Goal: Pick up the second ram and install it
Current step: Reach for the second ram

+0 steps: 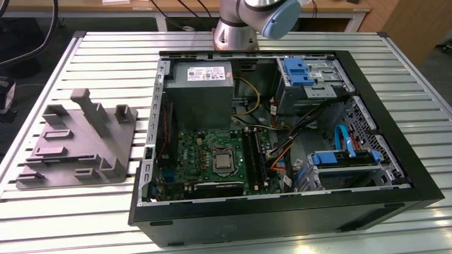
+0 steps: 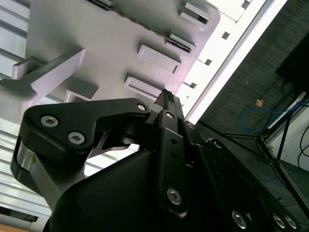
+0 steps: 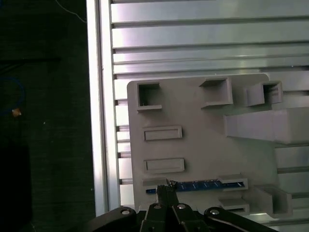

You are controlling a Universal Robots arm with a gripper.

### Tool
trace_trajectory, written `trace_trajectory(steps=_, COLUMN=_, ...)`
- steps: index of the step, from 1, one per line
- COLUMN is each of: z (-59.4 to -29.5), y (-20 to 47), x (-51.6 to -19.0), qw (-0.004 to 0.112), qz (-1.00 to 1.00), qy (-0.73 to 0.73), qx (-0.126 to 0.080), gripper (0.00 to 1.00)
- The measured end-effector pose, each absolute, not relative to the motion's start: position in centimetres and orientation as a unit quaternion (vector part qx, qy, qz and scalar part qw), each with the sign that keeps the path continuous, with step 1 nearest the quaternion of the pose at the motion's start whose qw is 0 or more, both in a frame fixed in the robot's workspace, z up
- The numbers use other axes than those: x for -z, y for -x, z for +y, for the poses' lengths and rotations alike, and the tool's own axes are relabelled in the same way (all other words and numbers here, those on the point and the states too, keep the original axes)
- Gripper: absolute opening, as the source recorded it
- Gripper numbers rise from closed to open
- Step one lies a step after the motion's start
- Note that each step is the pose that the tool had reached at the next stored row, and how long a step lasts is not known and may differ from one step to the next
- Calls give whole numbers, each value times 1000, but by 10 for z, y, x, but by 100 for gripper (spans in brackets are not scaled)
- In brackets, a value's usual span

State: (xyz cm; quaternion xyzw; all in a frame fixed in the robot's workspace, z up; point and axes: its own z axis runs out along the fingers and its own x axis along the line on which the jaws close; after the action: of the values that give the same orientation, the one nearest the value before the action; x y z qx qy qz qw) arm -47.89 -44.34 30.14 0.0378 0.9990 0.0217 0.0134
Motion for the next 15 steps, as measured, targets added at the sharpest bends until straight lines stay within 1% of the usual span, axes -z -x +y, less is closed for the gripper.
trace_trajectory(steps=15, z=-447, y=482, x=-287, qw=13, qz=999, qy=-37, qx=-21, gripper=10)
